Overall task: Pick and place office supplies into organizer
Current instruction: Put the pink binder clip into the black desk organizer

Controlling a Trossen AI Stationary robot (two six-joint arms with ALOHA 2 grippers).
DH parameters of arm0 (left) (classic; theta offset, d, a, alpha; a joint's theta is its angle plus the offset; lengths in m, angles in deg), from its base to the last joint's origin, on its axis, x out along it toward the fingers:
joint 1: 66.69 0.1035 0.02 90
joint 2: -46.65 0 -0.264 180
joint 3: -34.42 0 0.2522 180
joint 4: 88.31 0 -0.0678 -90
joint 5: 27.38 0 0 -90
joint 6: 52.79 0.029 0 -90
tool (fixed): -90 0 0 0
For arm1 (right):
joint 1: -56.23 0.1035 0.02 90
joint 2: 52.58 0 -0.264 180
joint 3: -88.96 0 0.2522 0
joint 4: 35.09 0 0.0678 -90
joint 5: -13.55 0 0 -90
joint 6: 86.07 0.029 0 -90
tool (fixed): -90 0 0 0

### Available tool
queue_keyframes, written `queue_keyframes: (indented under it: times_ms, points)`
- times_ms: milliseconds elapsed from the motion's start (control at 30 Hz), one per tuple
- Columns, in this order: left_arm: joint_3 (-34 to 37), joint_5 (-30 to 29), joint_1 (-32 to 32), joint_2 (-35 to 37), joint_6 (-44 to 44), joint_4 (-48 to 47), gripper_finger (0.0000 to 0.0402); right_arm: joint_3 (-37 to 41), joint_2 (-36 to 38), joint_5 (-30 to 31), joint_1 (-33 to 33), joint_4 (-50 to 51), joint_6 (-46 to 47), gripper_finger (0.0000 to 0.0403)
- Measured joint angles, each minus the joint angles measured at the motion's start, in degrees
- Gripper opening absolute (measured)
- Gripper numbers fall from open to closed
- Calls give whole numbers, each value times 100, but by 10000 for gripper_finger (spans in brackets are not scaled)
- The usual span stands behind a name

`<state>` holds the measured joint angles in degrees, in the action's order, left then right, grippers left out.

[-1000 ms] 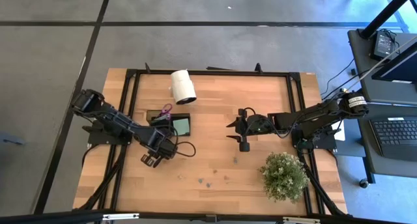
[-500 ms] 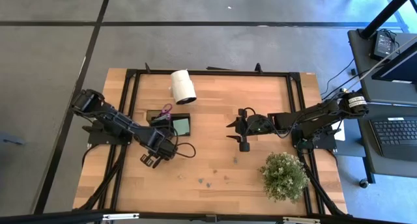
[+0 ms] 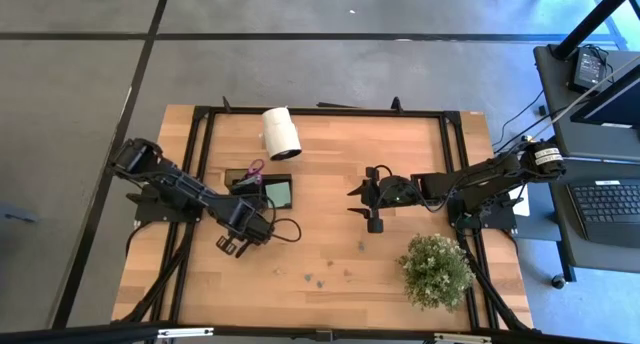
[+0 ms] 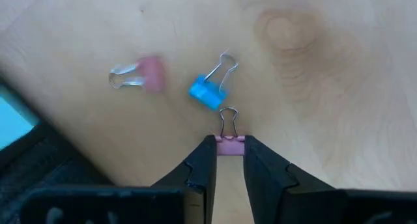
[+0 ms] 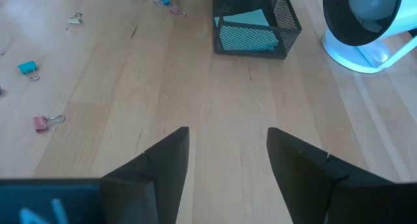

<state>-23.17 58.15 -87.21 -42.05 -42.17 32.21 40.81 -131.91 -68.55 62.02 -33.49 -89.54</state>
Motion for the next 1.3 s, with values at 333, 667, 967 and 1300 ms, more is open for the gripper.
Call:
queue_keyframes:
  times_ms: [333,667,967,1300]
  points:
    - [-114,-579,16,1050,-522,-305,59,0,0,0,-1,4,3,210]
    - [-123,-1941,124,1444,-1782,-964,59,0,0,0,1,-2,1,210]
    - [51,-1913,432,974,-2052,-997,59,0,0,0,-1,-1,12,210]
    - [50,-1905,573,785,-2053,-998,68,0,0,0,1,-2,-2,210]
